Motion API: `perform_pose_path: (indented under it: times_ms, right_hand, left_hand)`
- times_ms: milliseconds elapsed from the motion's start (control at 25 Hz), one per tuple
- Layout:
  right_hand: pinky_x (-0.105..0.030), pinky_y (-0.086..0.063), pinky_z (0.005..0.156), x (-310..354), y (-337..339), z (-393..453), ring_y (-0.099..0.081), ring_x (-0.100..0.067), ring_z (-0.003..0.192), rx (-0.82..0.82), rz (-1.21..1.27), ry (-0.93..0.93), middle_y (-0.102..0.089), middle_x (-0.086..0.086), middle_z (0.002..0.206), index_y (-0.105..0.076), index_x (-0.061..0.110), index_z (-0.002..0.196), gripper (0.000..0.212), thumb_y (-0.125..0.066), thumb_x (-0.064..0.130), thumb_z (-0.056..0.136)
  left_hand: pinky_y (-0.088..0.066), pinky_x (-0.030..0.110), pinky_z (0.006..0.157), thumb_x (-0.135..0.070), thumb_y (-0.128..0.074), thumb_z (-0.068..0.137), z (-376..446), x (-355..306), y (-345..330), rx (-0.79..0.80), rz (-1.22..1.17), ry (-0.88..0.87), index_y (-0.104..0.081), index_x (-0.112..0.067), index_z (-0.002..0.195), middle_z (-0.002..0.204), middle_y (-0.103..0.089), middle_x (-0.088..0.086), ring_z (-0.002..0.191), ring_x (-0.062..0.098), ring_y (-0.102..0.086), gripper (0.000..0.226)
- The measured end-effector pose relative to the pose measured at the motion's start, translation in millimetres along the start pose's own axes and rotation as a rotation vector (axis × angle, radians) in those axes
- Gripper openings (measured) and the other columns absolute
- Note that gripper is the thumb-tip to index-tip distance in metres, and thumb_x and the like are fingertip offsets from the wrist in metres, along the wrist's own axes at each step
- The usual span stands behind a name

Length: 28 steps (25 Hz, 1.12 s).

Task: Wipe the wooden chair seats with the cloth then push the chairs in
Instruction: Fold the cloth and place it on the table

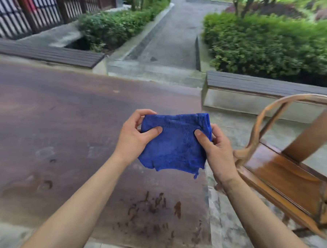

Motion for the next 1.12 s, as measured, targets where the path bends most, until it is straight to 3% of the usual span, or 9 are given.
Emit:
perform_pose_path:
  times_ms: [160,400,560,720,840,1000,1120]
  right_hand:
    - [-0.045,-0.057,0.081,-25.7,9.9,-8.8,-0.069,-0.024,0.09,0.025,-0.011,-0.053,-0.072,-0.017,0.104,-0.069,0.027,0.097,0.011,-0.062,0.018,0.098]
    - [-0.04,-0.057,0.073,-55.3,-1.0,-25.1,-0.07,-0.021,0.081,0.0,-0.019,-0.132,-0.074,-0.013,0.094,-0.064,0.026,0.102,0.009,-0.064,0.018,0.097]
    - [-0.052,-0.056,0.079,-88.0,-15.8,-32.6,-0.07,-0.032,0.085,-0.016,-0.049,-0.186,-0.071,-0.02,0.098,-0.064,0.028,0.099,0.009,-0.066,0.02,0.095]
    - [-0.059,-0.055,0.084,-158.3,-17.6,-55.2,-0.068,-0.039,0.094,-0.05,-0.125,-0.315,-0.072,-0.016,0.095,-0.063,0.034,0.093,0.012,-0.066,0.023,0.094]
    - [-0.056,-0.057,0.087,-220.9,-8.0,-79.4,-0.071,-0.032,0.094,-0.08,-0.183,-0.443,-0.074,-0.008,0.093,-0.063,0.036,0.091,0.013,-0.066,0.023,0.093]
    - [-0.055,-0.055,0.089,-307.4,6.2,-105.9,-0.07,-0.026,0.093,-0.09,-0.294,-0.582,-0.074,-0.001,0.09,-0.062,0.033,0.094,0.009,-0.067,0.03,0.087]
    - [-0.044,-0.053,0.091,-344.8,13.9,-105.0,-0.069,-0.017,0.091,-0.115,-0.396,-0.622,-0.074,0.005,0.088,-0.062,0.029,0.098,0.012,-0.068,0.026,0.089]
  left_hand:
    - [-0.057,0.023,0.07,0.002,-0.076,0.083,-27.5,16.7,-8.7,-0.053,0.02,0.045,-0.064,-0.016,0.107,0.097,-0.073,-0.003,0.084,0.01,-0.069,0.032]
    - [-0.056,0.023,0.071,0.0,-0.076,0.084,-49.4,41.9,5.6,-0.063,0.024,0.106,-0.063,-0.025,0.104,0.102,-0.07,-0.002,0.085,0.011,-0.069,0.034]
    - [-0.055,0.02,0.068,0.001,-0.075,0.084,-58.7,76.2,19.8,-0.06,0.029,0.17,-0.063,-0.022,0.105,0.101,-0.071,0.002,0.081,0.008,-0.068,0.033]
    - [-0.055,0.02,0.074,-0.002,-0.076,0.084,-77.8,147.2,22.6,-0.008,0.091,0.291,-0.064,-0.024,0.105,0.101,-0.072,-0.003,0.089,0.008,-0.068,0.033]
    - [-0.052,0.017,0.077,-0.002,-0.077,0.083,-98.6,207.2,11.4,0.069,0.168,0.378,-0.064,-0.026,0.103,0.096,-0.07,-0.011,0.086,0.002,-0.065,0.034]
    - [-0.051,0.024,0.086,-0.005,-0.079,0.081,-123.0,292.4,-6.8,0.155,0.287,0.489,-0.064,-0.028,0.102,0.094,-0.07,-0.01,0.085,0.005,-0.064,0.035]
    - [-0.045,0.012,0.084,-0.007,-0.078,0.082,-126.1,329.7,-13.5,0.15,0.347,0.505,-0.063,-0.027,0.104,0.094,-0.067,-0.015,0.084,-0.012,-0.059,0.033]
Point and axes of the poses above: each hand's wrist, its own z-axis towards the middle knuckle, its own y-axis out of the back of the hand, x = y × z, the point moved 10 cm from there along z, towards the middle knuckle
